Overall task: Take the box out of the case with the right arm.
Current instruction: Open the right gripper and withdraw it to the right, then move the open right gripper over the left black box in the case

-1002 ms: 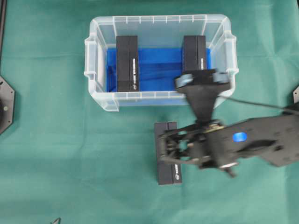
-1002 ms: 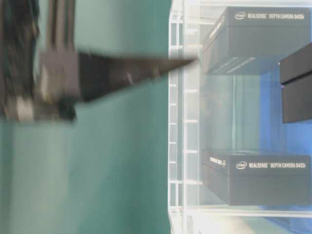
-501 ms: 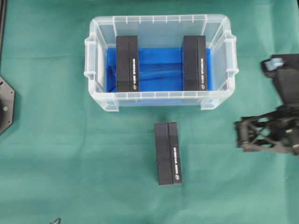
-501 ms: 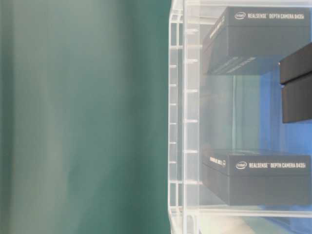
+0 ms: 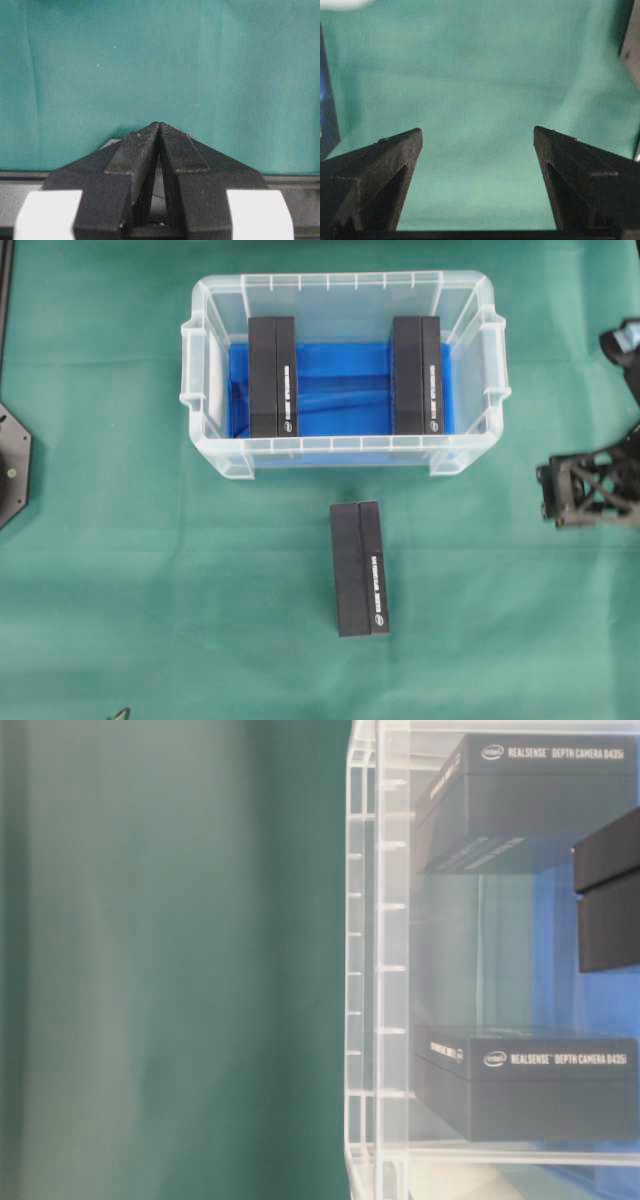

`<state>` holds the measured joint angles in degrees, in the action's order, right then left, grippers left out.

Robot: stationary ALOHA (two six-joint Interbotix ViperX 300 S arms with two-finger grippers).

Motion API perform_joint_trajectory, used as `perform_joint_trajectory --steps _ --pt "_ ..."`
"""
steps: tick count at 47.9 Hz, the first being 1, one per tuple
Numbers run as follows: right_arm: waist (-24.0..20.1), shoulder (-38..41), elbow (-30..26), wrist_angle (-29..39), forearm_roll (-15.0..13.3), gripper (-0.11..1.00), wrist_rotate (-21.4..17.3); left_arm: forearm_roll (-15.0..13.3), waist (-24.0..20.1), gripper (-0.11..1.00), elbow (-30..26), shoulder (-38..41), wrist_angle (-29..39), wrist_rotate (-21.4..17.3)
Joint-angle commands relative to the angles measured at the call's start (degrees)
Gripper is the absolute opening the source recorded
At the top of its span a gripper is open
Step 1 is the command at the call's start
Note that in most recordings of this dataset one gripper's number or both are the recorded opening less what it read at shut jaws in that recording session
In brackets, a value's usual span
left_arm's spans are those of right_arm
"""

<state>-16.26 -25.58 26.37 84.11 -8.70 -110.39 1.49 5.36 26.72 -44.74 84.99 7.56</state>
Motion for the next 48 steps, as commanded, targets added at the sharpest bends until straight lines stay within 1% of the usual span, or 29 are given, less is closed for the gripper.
perform_joint_trajectory --steps 1,7,16,21,24,28,48 --pt "4.0 -1.5 -0.3 0.3 -0.3 0.89 3.9 0.2 0.1 0.02 -1.2 0.3 -0.1 0.2" --pt "11.2 -2.9 0.3 0.1 -0.2 0.89 11.0 0.1 0.2 0.02 -1.2 0.3 -0.1 0.2" --pt "20.6 -4.4 0.7 0.0 0.4 0.89 21.0 0.2 0.1 0.02 -1.2 0.3 -0.1 0.2" --pt "24.9 -4.5 0.7 0.1 1.3 0.89 26.2 0.2 0.1 0.02 -1.2 0.3 -0.1 0.2" --pt "27.0 -4.5 0.7 0.1 1.8 0.89 28.6 0.2 0.1 0.02 -1.2 0.3 -0.1 0.2" --pt "28.1 -4.5 0.7 0.1 1.9 0.89 29.7 0.2 0.2 0.02 -1.2 0.3 -0.1 0.2" --pt "28.3 -4.5 0.6 0.2 1.9 0.89 29.7 0.2 0.2 0.02 -1.2 0.3 -0.1 0.2"
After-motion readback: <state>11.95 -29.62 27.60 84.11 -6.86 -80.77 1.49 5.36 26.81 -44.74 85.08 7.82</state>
